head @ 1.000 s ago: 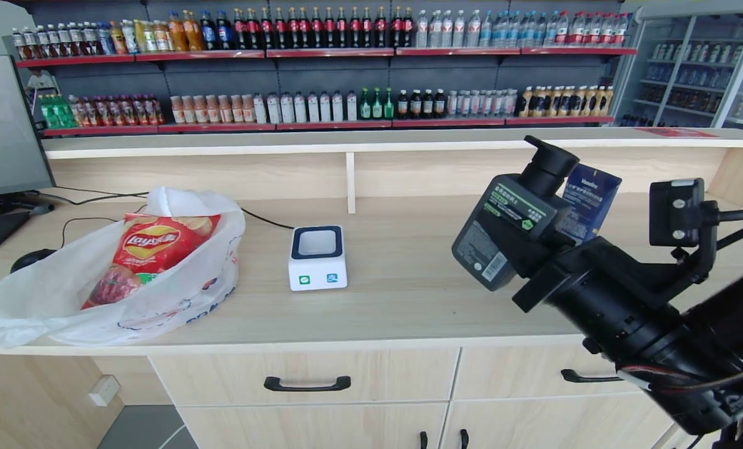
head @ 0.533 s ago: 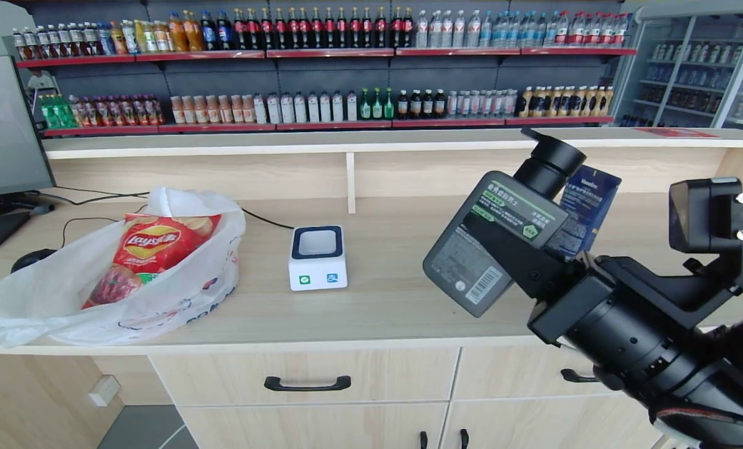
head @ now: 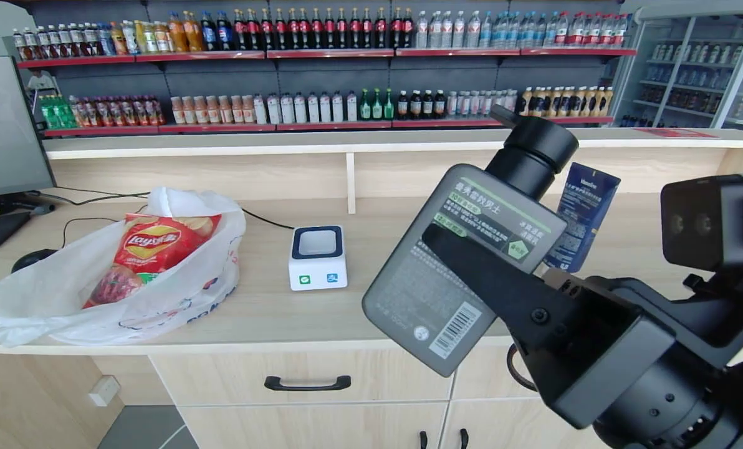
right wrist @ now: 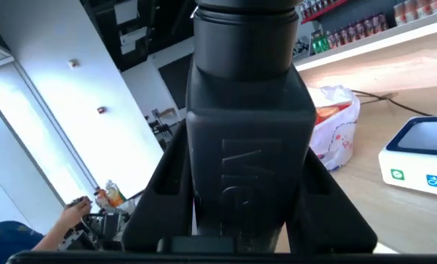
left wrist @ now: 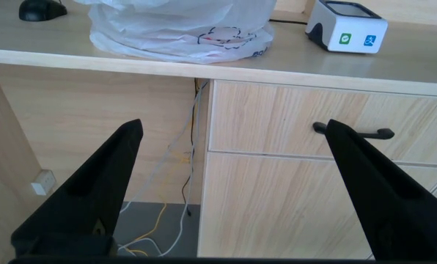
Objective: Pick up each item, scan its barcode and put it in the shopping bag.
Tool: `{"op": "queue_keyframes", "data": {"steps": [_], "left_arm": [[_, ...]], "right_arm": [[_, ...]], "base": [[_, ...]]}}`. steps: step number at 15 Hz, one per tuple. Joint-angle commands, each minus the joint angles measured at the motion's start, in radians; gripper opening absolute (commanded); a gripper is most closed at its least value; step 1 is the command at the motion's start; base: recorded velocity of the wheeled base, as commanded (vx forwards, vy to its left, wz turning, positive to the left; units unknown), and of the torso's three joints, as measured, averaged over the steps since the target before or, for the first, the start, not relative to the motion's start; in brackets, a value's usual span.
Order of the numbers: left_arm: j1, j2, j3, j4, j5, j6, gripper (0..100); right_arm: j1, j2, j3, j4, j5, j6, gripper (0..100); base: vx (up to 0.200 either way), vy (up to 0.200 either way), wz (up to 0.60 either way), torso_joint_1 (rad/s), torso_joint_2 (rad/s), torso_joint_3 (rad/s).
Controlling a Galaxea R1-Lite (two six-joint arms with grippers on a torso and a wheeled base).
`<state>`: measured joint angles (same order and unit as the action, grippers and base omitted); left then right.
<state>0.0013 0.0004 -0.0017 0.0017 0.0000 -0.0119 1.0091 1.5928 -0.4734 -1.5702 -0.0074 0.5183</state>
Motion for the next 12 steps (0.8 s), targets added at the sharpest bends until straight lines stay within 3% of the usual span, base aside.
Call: {"op": "queue_keyframes", "data": {"steps": [1,4,12], "left_arm": [[-0.001,0.000,0.000,0.000,0.000,0.000,100],[-0.001,0.000,0.000,0.000,0.000,0.000,100],[0.000,0.000,0.000,0.000,0.000,0.000,100]], "right_arm": [[0.008,0.003,-0.044,-0.001,0.007,0.022,0],[0.008,0.003,-0.067,-0.001,0.066,0.035,0],[0.008,-0.014,-0.070,-0.001,0.067,0.080,0]], "base": [[0.000,0.000,0.00,0.000,0.00,0.000],[0.000,0.000,0.00,0.000,0.00,0.000],[0.000,0.000,0.00,0.000,0.00,0.000]]}}
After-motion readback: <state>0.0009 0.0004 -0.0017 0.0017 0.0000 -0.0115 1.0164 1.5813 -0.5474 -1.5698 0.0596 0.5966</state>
